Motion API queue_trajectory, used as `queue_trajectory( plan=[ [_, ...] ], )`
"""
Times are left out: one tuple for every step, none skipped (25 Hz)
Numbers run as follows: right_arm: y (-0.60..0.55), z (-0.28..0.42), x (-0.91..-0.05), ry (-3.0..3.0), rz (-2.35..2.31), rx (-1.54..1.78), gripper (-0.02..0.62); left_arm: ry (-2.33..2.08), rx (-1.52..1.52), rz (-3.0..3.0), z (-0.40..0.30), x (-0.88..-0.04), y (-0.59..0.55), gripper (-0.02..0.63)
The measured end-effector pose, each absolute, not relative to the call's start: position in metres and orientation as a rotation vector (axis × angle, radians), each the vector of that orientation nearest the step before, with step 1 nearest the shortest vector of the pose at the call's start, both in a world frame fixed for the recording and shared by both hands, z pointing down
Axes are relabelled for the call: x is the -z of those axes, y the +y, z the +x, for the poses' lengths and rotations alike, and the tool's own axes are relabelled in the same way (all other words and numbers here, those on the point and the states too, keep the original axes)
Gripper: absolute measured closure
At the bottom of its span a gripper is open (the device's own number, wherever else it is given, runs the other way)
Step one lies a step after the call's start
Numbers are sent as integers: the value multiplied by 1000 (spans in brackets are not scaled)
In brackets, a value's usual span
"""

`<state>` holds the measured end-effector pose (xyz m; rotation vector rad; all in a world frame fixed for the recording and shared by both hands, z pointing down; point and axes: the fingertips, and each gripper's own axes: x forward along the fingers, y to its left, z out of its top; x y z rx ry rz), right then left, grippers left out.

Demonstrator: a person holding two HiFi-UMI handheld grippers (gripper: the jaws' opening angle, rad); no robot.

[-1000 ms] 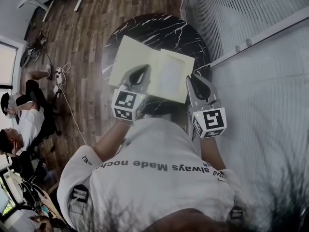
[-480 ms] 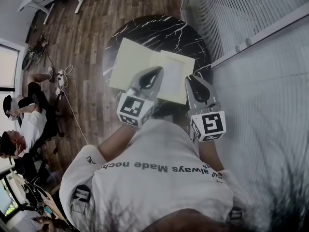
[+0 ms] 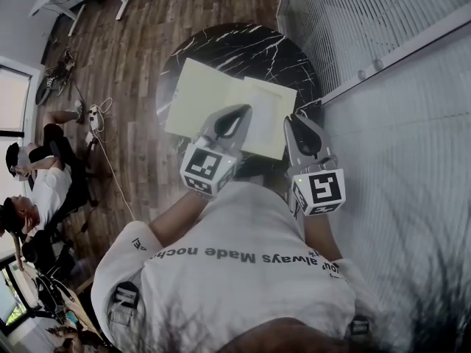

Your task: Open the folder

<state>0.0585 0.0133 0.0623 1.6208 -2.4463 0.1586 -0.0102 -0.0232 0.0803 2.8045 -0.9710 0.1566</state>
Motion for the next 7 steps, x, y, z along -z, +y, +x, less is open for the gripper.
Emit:
queue_trajectory(
  plan=[
    [14,60,-61,-2447,1620,-158,560,-974,-151,2807,-9,-77,-23,604],
    [14,61,-61,-2449,1619,-158,560,-979,-146,2808,-8,-75,-23,604],
    [15,63,-60,-2450,1617,-158,560,-985,-144,2808,-7,-74,-23,604],
    [16,64,-60,-2452,1615,-159,560,-989,-142,2808,-7,-75,-22,604],
    [16,65,-59,-2453,1614,-159,560,-993,-141,2807,-6,-75,-21,604],
    [17,67,-59,-2455,1612,-159,560,-995,-140,2806,-4,-75,-21,604],
    [17,68,-59,-2457,1611,-159,560,-998,-140,2804,-3,-75,-20,604]
  ],
)
